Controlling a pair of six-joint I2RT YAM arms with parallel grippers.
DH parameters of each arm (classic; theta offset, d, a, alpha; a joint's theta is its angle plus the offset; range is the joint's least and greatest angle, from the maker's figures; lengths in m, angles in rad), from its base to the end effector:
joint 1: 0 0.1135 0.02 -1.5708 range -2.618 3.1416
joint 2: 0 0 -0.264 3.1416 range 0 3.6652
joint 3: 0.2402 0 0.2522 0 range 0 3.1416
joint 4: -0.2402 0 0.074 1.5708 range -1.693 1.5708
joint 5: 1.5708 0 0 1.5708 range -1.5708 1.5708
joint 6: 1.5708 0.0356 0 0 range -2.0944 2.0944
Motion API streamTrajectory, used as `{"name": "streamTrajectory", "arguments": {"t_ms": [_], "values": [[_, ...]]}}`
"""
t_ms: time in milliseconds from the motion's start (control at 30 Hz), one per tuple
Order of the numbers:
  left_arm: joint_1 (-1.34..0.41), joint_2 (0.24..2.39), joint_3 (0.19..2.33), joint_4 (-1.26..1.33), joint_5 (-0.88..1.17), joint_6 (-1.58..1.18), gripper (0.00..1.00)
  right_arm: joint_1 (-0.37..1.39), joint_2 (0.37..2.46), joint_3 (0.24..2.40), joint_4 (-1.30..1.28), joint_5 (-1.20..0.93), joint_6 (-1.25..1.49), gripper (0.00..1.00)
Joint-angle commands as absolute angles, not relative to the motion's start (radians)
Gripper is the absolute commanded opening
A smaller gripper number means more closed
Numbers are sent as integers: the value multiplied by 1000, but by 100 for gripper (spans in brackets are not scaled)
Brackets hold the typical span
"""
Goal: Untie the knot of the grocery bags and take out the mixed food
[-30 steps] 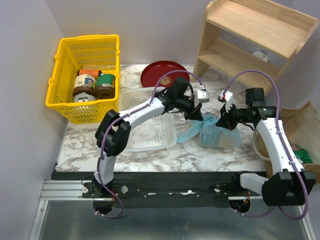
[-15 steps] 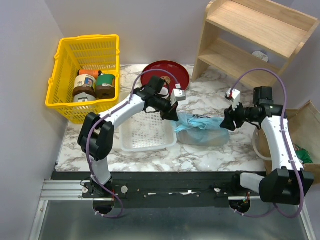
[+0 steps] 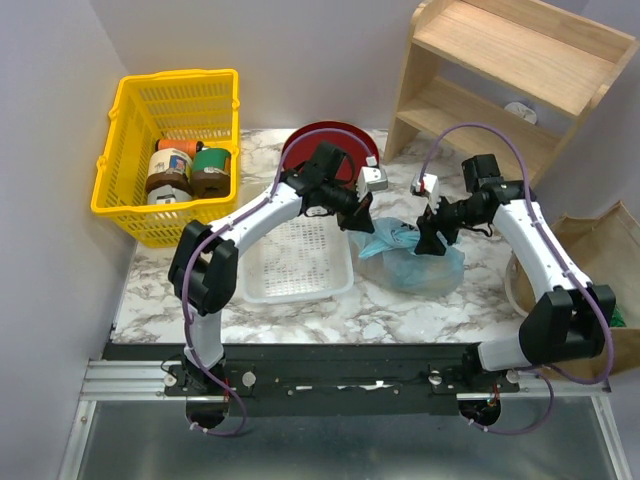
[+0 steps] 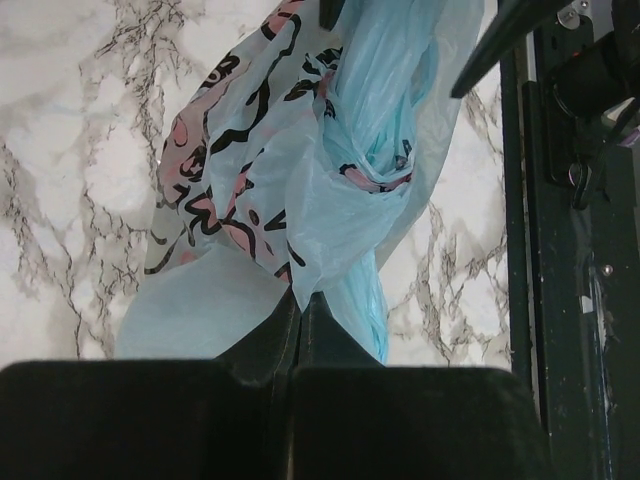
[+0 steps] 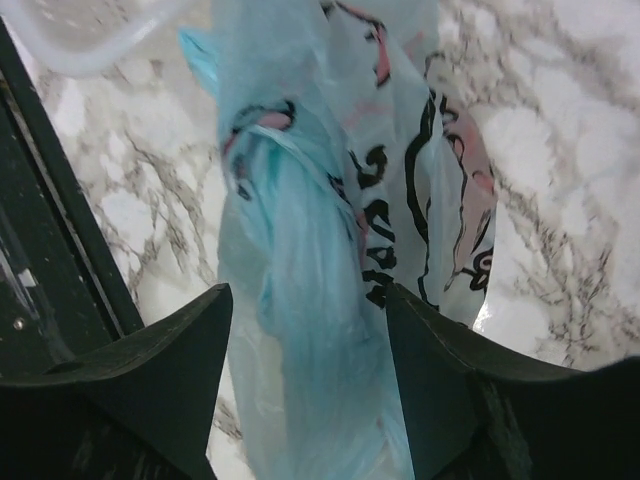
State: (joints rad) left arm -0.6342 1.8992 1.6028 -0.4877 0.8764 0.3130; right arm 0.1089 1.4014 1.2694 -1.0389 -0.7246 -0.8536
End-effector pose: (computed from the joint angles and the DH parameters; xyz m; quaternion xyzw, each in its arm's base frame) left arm 0.3265 -0.2741 0.2809 0.5262 0.6701 -0.4424 0.2799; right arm 0.2613 0.0523 0.3082 -0.4866 0.7798 0.2560 0.2994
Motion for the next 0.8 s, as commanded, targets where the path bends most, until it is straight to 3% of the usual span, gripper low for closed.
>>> {"name": "streamTrajectory", "arguments": {"t_ms": [0, 67, 100, 200, 433, 667, 767], "values": [[-635, 1891, 1600, -486, 884, 316, 0, 112, 1439, 1238, -967, -615, -842, 64], [-635, 1882, 1589, -489, 879, 324, 0, 112, 1443, 1255, -956, -621, -822, 55], [-635, 1881, 1580, -497, 876, 330, 0, 112, 1442, 1259, -957, -626, -807, 39], [-632, 1871, 1557, -514, 847, 359, 0, 112, 1410, 1266, -971, -621, -792, 21], [-604, 1845, 1490, -558, 818, 422, 0, 25, 1198, 1180, -1022, -592, -776, 21], [-603, 1852, 1467, -606, 792, 465, 0, -271, 1178, 1158, -1077, -692, -778, 24], [-603, 1850, 1471, -604, 781, 468, 0, -284, 1215, 1169, -1116, -744, -801, 37]]}}
